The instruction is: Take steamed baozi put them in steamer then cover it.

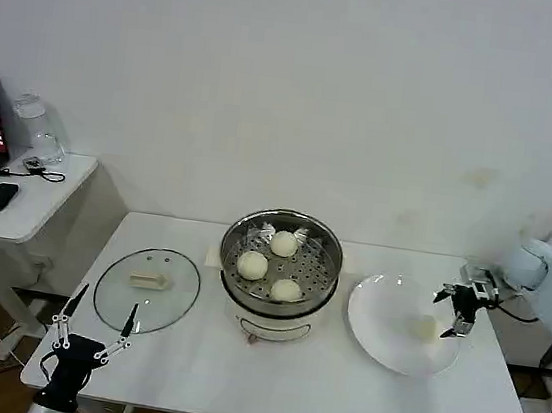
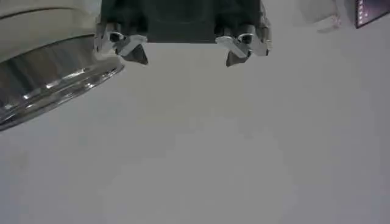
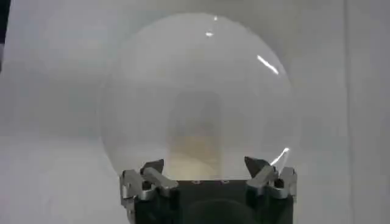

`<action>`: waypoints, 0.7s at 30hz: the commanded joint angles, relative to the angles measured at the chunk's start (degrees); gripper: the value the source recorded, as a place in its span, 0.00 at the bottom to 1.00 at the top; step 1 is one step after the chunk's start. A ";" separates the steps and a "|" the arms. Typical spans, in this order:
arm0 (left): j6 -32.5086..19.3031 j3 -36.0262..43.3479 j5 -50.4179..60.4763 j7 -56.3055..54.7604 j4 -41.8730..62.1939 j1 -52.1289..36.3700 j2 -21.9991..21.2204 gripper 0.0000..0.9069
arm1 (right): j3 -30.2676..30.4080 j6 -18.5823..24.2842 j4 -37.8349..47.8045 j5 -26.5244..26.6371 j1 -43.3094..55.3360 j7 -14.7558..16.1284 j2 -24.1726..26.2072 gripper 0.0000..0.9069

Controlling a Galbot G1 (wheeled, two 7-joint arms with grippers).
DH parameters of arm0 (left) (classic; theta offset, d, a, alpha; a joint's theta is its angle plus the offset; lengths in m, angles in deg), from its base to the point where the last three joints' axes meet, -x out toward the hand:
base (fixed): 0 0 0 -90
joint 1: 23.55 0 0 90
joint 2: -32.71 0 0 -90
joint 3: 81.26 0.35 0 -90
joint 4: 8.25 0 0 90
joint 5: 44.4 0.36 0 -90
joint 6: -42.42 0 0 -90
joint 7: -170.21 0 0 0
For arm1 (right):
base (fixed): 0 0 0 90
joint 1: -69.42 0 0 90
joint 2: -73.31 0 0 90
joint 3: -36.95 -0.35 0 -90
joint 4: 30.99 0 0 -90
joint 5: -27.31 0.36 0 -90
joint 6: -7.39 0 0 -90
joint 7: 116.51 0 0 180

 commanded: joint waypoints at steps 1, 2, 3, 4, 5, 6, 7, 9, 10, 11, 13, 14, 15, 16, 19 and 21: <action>-0.05 -0.09 0.07 -0.01 0.42 0.06 0.11 1.00 | -1.77 -0.42 5.76 -1.10 -3.26 -0.53 -4.73 1.00; -0.05 -0.08 0.08 -0.03 0.42 0.07 0.19 1.00 | -1.74 -0.45 5.93 -1.42 -3.50 -0.56 -4.95 1.00; -0.04 -0.12 0.06 -0.04 0.42 0.06 0.24 1.00 | -1.75 -0.43 6.11 -1.87 -3.70 -0.56 -5.09 1.00; -0.04 -0.18 0.04 -0.04 0.39 0.02 0.28 1.00 | -1.78 -0.39 6.53 -2.35 -3.99 -0.57 -5.29 1.00; -0.04 -0.23 -0.01 -0.06 0.33 0.04 0.35 1.00 | -2.01 -0.40 6.88 -2.37 -4.24 -0.57 -5.40 1.00; -0.02 -0.27 -0.04 -0.06 0.29 0.07 0.38 1.00 | -2.57 -0.39 7.40 -2.39 -4.75 -0.58 -5.57 1.00; -0.03 -0.31 -0.05 -0.07 0.31 0.09 0.40 1.00 | -3.01 -0.34 7.85 -2.44 -5.18 -0.58 -5.72 1.00; -0.04 -0.32 -0.02 -0.05 0.41 0.15 0.44 1.00 | -3.78 -0.19 8.48 -2.59 -5.74 -0.52 -5.92 1.00; -0.05 -0.32 -0.01 -0.05 0.45 0.20 0.43 1.00 | -4.05 -0.18 8.65 -2.73 -5.99 -0.47 -5.94 1.00; -0.05 -0.32 -0.01 -0.04 0.44 0.27 0.36 1.00 | -4.18 -0.15 8.67 -2.95 -6.14 -0.47 -5.87 1.00; -0.06 -0.32 -0.01 -0.04 0.41 0.33 0.34 1.00 | -4.45 -0.03 8.87 -3.46 -6.35 -0.45 -5.85 1.00; -0.07 -0.32 0.03 -0.04 0.44 0.33 0.32 1.00 | -4.61 0.05 9.14 -3.82 -6.47 -0.39 -5.91 1.00; -0.07 -0.31 0.03 -0.05 0.46 0.32 0.30 1.00 | -4.75 0.13 9.31 -4.13 -6.56 -0.35 -6.04 1.00; -0.08 -0.29 0.04 -0.05 0.45 0.31 0.30 1.00 | -4.99 0.33 9.77 -4.65 -6.72 -0.35 -6.20 1.00; -0.06 -0.27 0.05 -0.04 0.32 0.31 0.32 1.00 | -5.34 0.44 10.42 -4.99 -6.82 -0.38 -6.58 1.00; -0.06 -0.30 0.06 -0.07 0.31 0.29 0.35 1.00 | -5.45 0.52 10.85 -4.95 -6.73 -0.44 -6.90 1.00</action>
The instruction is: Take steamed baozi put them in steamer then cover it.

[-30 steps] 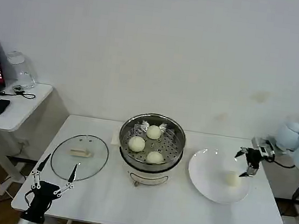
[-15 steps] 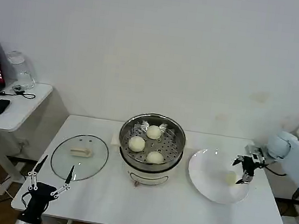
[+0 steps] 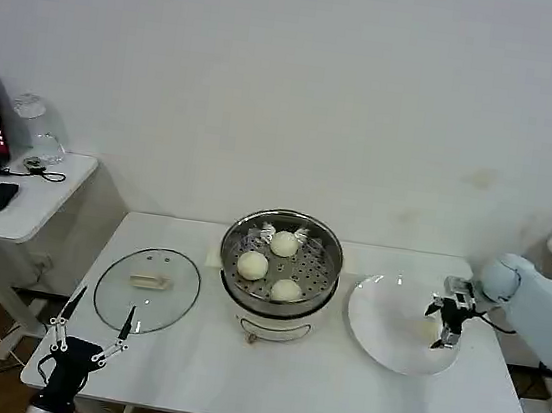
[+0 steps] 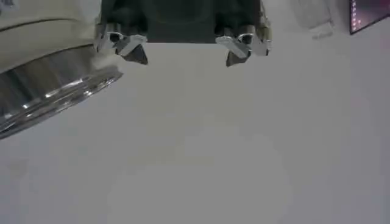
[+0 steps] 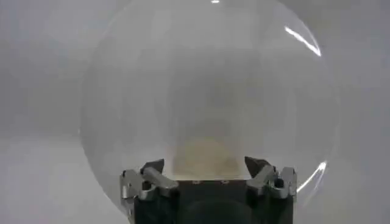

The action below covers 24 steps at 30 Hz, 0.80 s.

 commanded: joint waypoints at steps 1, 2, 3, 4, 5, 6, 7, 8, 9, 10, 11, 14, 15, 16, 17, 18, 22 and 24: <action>0.00 -0.03 0.05 -0.03 -0.04 -0.02 0.07 1.00 | -1.23 0.12 2.79 -1.33 -1.06 -0.11 -1.35 0.99; -0.01 -0.04 0.06 -0.02 -0.09 0.02 0.07 1.00 | -1.24 0.13 3.16 -1.43 -1.02 -0.11 -1.53 0.90; -0.02 -0.06 0.04 -0.02 -0.15 0.07 0.06 1.00 | -1.25 0.17 3.33 -1.60 -0.99 -0.09 -1.61 0.83; -0.02 -0.09 0.03 -0.02 -0.18 0.11 0.04 1.00 | -1.24 0.23 3.48 -1.76 -0.95 -0.08 -1.64 0.81; -0.03 -0.16 0.03 -0.02 -0.20 0.15 0.06 1.00 | -1.28 0.29 3.62 -1.91 -0.93 -0.08 -1.69 0.81; -0.04 -0.23 0.02 -0.02 -0.21 0.19 0.08 1.00 | -1.28 0.27 3.65 -1.89 -0.91 -0.08 -1.68 0.79; -0.05 -0.26 0.01 -0.04 -0.22 0.20 0.10 1.00 | -1.28 0.31 3.66 -1.87 -0.90 -0.06 -1.66 0.79; -0.06 -0.31 -0.01 -0.04 -0.24 0.22 0.12 1.00 | -1.30 0.31 3.61 -1.75 -0.81 -0.05 -1.61 0.79; -0.06 -0.32 0.00 -0.04 -0.27 0.24 0.13 1.00 | -1.29 0.28 3.56 -1.67 -0.71 -0.05 -1.59 0.79; -0.07 -0.32 0.01 -0.05 -0.28 0.25 0.13 1.00 | -1.30 0.30 3.54 -1.65 -0.66 -0.06 -1.56 0.78; -0.07 -0.33 0.03 -0.03 -0.34 0.25 0.07 1.00 | -1.31 0.29 3.46 -1.62 -0.49 -0.07 -1.47 0.77; -0.07 -0.20 0.12 -0.05 -0.56 0.30 -0.15 1.00 | -1.28 0.36 3.19 -1.47 -0.22 -0.11 -1.16 0.74; -0.06 -0.17 0.16 -0.05 -0.62 0.32 -0.23 1.00 | -1.27 0.32 3.02 -1.13 -0.09 -0.09 -0.99 0.74; -0.06 -0.12 0.17 -0.06 -0.73 0.39 -0.25 1.00 | -1.26 0.28 2.52 -0.93 0.06 -0.09 -0.71 0.74; -0.05 -0.10 0.19 -0.08 -0.80 0.45 -0.29 1.00 | -1.26 0.25 2.22 -0.81 0.24 -0.11 -0.54 0.74; -0.06 -0.10 0.22 -0.06 -0.83 0.45 -0.32 1.00 | -1.15 0.10 1.70 -0.13 0.73 -0.12 -0.10 0.74; -0.03 -0.06 0.21 -0.07 -1.12 0.45 -0.35 1.00 | -0.09 -0.24 -0.91 2.65 3.54 -0.16 1.58 0.74; -0.02 -0.06 0.21 -0.05 -1.13 0.34 -0.25 1.00 | 0.51 -0.39 -3.25 4.99 5.75 -0.10 2.87 0.74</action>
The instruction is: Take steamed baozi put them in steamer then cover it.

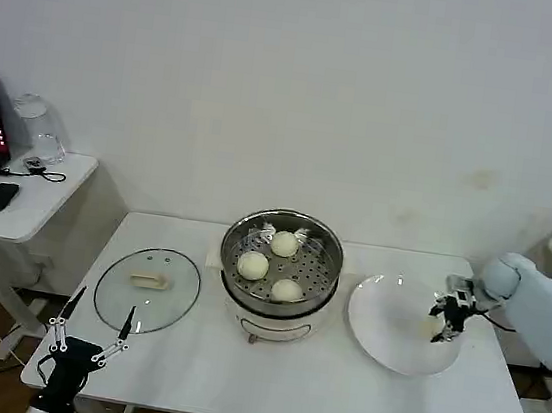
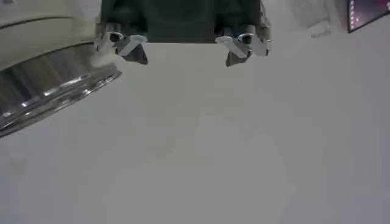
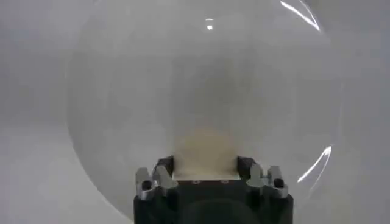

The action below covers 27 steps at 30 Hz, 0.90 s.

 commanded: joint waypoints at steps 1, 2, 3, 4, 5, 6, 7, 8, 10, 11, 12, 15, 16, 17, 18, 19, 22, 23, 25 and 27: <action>0.05 0.03 0.01 0.01 -0.01 -0.27 0.25 1.00 | 1.94 -0.37 -7.00 6.25 6.01 0.08 4.00 0.74; 0.05 0.01 0.00 0.02 0.05 -0.35 0.37 1.00 | 2.27 -0.48 -8.03 7.56 6.76 0.08 4.53 0.74; 0.05 0.00 0.00 0.03 0.13 -0.50 0.53 1.00 | 2.84 -0.63 -9.67 8.84 8.05 0.05 5.38 0.74; 0.03 -0.01 -0.06 0.03 0.27 -0.71 0.75 1.00 | 3.66 -0.72 -10.98 10.15 9.74 0.07 6.23 0.74; 0.00 -0.02 -0.09 0.09 0.31 -0.78 0.87 1.00 | 4.67 -0.80 -13.05 11.31 10.89 0.09 7.19 0.74; -0.01 0.00 -0.11 0.08 0.36 -0.88 1.05 1.00 | 5.65 -0.91 -14.73 12.19 12.74 0.10 8.04 0.74; -0.01 0.02 -0.13 0.09 0.42 -1.04 1.31 1.00 | 6.65 -1.04 -17.24 13.34 14.14 0.13 9.03 0.74; -0.01 0.02 -0.14 0.11 0.48 -1.14 1.48 1.00 | 7.27 -1.13 -18.77 13.84 15.23 0.11 9.85 0.74; -0.01 0.06 -0.15 0.19 0.66 -1.34 1.84 1.00 | 9.26 -1.62 -23.79 16.88 17.96 -0.05 11.49 0.73; -0.03 0.05 -0.14 0.22 0.73 -1.41 1.93 1.00 | 9.51 -1.88 -24.43 17.28 18.31 -0.05 11.89 0.74; -0.03 0.06 -0.13 0.26 0.91 -1.59 2.14 1.00 | 9.88 -2.45 -26.74 18.56 19.69 -0.11 12.45 0.73; -0.10 0.15 -0.10 0.42 1.24 -1.83 2.75 1.00 | 11.26 -3.54 -29.93 21.54 22.61 -0.72 12.35 0.73; -0.17 0.16 -0.08 0.47 1.32 -1.87 2.98 1.00 | 11.86 -3.99 -31.03 22.77 23.58 -0.92 11.96 0.73; -0.20 0.17 -0.08 0.52 1.38 -1.86 3.15 1.00 | 12.45 -4.54 -31.98 23.74 24.59 -1.15 11.44 0.72; -0.23 0.16 -0.07 0.55 1.37 -1.80 3.30 1.00 | 12.95 -5.08 -32.76 24.56 25.50 -1.40 10.77 0.72; -0.28 0.14 -0.13 0.56 1.25 -1.71 3.44 1.00 | 13.61 -5.67 -33.40 25.64 26.46 -1.67 9.89 0.72; -0.27 0.07 -0.28 0.56 0.72 -1.46 3.45 1.00 | 15.58 -6.55 -34.23 28.35 29.16 -2.36 6.78 0.72; -0.27 0.05 -0.28 0.56 0.58 -1.44 3.37 1.00 | 16.43 -6.85 -34.02 29.05 30.15 -2.49 4.60 0.71; -0.34 0.05 -0.27 0.56 0.45 -1.39 3.15 1.00 | 17.99 -7.59 -33.47 30.76 31.59 -2.94 1.18 0.71; -0.37 0.04 -0.28 0.58 0.25 -1.30 2.95 1.00 | 18.87 -7.90 -32.60 31.87 32.53 -3.18 -1.42 0.71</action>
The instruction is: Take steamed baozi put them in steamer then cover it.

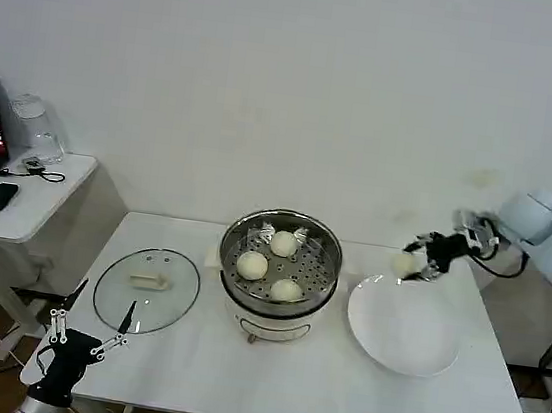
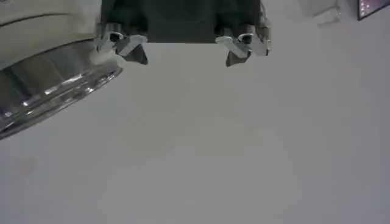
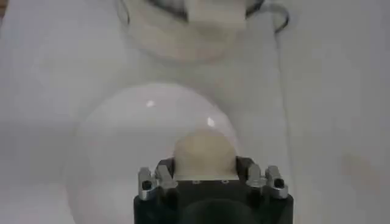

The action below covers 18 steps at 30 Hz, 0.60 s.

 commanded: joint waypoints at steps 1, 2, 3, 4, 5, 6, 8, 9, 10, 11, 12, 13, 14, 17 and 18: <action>-0.11 -0.07 -0.06 0.02 -0.51 0.17 -0.17 1.00 | 6.93 -2.80 -5.28 10.04 10.09 -1.18 -9.74 0.71; -0.17 -0.16 -0.11 0.03 -0.51 0.20 -0.30 1.00 | 7.50 -2.88 -4.55 10.32 10.55 -1.22 -11.11 0.71; -0.23 -0.23 -0.22 0.04 -0.47 0.26 -0.41 1.00 | 7.93 -2.89 -3.83 10.55 10.88 -1.23 -12.17 0.71; -0.33 -0.26 -0.33 0.03 -0.35 0.31 -0.46 1.00 | 8.27 -2.86 -2.87 10.54 11.07 -1.22 -13.10 0.71; -0.40 -0.31 -0.45 0.04 -0.18 0.34 -0.47 1.00 | 8.57 -2.79 -1.84 10.49 11.18 -1.13 -14.47 0.71; -0.52 -0.46 -0.58 0.03 0.03 0.35 -0.48 1.00 | 9.22 -2.74 -0.52 10.55 11.27 -1.06 -15.82 0.71; -0.64 -0.66 -0.81 0.01 0.20 0.35 -0.42 1.00 | 9.98 -2.63 0.63 10.30 11.21 -0.92 -17.57 0.71; -0.67 -0.80 -1.08 0.01 0.24 0.33 -0.38 1.00 | 10.21 -2.46 1.30 9.39 10.79 -0.81 -18.58 0.71; -0.70 -0.87 -1.23 -0.01 0.22 0.33 -0.38 1.00 | 10.32 -2.44 1.54 9.13 10.55 -0.80 -19.05 0.71; -0.77 -1.01 -1.40 0.00 0.19 0.31 -0.38 1.00 | 10.94 -2.50 2.04 9.15 10.09 -0.90 -19.78 0.71; -0.77 -1.07 -1.49 0.00 0.18 0.31 -0.33 1.00 | 11.17 -2.49 2.24 9.04 9.91 -0.91 -20.12 0.71; -0.79 -1.10 -1.53 -0.01 0.18 0.33 -0.28 1.00 | 11.44 -2.47 2.44 8.81 9.65 -0.90 -20.35 0.71; -0.80 -1.16 -1.62 -0.01 0.17 0.33 -0.22 1.00 | 12.26 -2.44 3.17 8.24 9.14 -0.95 -20.91 0.71; -0.79 -1.22 -1.85 -0.01 0.39 0.21 -0.08 1.00 | 13.25 -2.13 4.79 7.10 8.06 -0.90 -21.54 0.71; -0.80 -1.23 -1.85 -0.01 0.51 0.12 -0.07 1.00 | 13.23 -2.07 5.20 6.82 7.53 -0.86 -21.77 0.71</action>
